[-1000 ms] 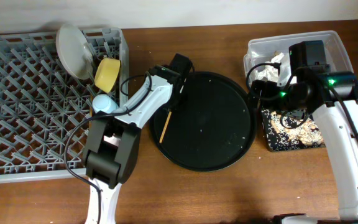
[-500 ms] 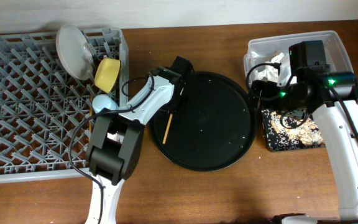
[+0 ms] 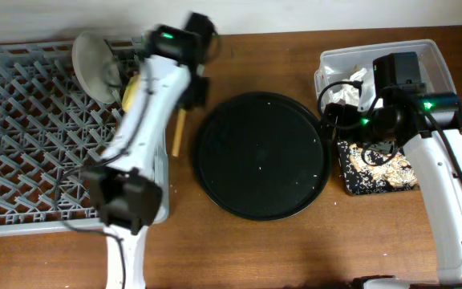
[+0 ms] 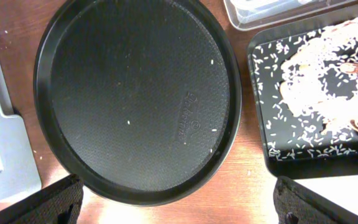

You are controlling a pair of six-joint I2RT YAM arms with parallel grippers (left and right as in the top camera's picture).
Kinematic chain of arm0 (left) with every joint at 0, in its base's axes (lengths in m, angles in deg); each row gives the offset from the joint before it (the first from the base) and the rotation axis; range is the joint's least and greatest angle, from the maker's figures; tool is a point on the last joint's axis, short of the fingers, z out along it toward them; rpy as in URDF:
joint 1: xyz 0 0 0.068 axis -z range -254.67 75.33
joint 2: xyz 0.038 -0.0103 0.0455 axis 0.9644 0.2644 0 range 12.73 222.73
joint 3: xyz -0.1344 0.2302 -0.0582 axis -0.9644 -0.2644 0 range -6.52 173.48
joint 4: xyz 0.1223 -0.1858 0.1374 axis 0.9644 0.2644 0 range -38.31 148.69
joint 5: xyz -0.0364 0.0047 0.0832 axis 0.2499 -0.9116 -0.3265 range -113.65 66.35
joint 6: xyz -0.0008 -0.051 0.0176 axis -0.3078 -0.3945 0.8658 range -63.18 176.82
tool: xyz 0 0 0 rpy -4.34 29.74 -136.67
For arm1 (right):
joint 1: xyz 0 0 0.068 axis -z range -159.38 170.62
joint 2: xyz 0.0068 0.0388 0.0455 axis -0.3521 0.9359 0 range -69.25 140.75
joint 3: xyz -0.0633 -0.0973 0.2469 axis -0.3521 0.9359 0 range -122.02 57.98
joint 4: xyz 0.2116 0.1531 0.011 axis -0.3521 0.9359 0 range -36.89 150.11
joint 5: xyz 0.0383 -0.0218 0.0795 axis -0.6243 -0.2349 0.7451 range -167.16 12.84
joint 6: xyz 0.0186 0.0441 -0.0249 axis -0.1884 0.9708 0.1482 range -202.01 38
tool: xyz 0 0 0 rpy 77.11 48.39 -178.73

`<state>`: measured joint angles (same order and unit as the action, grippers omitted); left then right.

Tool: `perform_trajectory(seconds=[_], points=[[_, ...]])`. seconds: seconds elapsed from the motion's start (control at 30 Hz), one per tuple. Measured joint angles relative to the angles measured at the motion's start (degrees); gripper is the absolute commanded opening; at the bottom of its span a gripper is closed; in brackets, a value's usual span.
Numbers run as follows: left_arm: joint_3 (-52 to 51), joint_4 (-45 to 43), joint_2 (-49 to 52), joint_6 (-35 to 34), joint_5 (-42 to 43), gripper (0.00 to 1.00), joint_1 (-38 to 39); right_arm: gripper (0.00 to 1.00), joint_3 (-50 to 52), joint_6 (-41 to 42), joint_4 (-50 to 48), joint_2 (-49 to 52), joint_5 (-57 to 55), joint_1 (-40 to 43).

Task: Sort waste into correct bins and load items into the dishwasher rack
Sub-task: 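Place the second chopstick in the rack and release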

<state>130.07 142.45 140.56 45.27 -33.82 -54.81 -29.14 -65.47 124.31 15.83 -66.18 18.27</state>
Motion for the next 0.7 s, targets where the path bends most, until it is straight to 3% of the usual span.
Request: perform_trajectory(seconds=[0.17, 0.3, 0.53, 0.7], points=[[1.1, 5.8, -7.1, 0.2, -2.2, 0.01, -10.2, 0.98, 0.0, 0.0, 0.0, 0.0, 0.0, 0.0], [-2.2, 5.6, -8.3, 0.2, -2.7, 0.01, -14.8, 0.98, 0.0, 0.0, 0.0, 0.0, 0.0, 0.0], [-19.8, -6.0, -8.3, 1.4, -4.7, 0.00, -20.8, 0.98, 0.0, -0.1, -0.1, 0.0, 0.0, 0.0], [-24.7, -10.3, -8.3, 3.8, -4.7, 0.01, -23.3, 0.99, 0.0, 0.0, -0.2, 0.0, 0.0, 0.0]])
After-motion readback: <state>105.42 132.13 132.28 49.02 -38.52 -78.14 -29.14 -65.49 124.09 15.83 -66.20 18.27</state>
